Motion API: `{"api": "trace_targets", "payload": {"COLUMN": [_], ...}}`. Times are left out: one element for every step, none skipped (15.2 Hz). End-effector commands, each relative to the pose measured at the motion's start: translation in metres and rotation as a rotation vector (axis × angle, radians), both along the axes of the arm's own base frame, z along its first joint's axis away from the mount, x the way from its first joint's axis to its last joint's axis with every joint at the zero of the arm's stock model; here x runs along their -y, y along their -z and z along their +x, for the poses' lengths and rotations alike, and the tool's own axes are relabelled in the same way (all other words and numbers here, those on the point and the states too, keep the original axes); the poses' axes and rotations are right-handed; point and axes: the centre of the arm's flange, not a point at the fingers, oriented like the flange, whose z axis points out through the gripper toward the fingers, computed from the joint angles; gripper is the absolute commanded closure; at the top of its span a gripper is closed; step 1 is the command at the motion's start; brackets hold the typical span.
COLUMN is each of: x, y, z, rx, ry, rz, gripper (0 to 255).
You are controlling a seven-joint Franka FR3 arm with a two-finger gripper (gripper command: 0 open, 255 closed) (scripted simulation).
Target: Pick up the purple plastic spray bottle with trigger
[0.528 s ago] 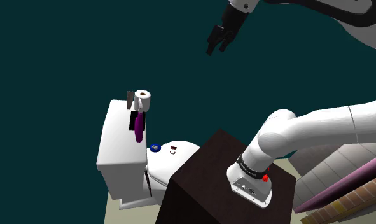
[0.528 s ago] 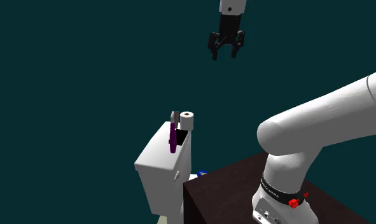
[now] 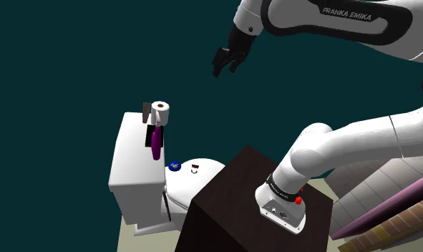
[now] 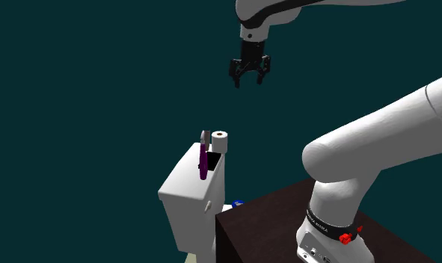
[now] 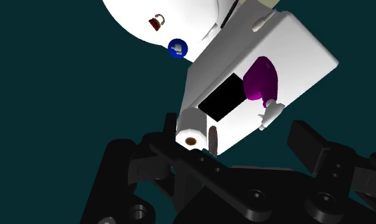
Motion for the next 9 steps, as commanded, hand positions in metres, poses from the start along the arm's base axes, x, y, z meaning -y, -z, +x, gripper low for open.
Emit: {"api": "trace_targets", "payload": {"x": [-0.013, -0.019, -0.026, -0.032, -0.039, -0.045, -0.051, -0.058, -0.064], "y": [0.020, 0.031, 0.041, 0.051, 0.062, 0.072, 0.082, 0.092, 0.103], "z": [0.011, 0.016, 0.022, 0.027, 0.033, 0.039, 0.045, 0.051, 0.057], "rx": [0.011, 0.016, 0.020, 0.024, 0.028, 0.033, 0.037, 0.041, 0.046], "ry": [0.013, 0.019, 0.025, 0.030, 0.036, 0.042, 0.048, 0.054, 0.060], "rz": [-0.003, -0.005, -0.007, -0.009, -0.011, -0.013, -0.015, -0.017, -0.019], "gripper": [0, 0, 0, 0, 0, 0, 0, 0, 0]}}
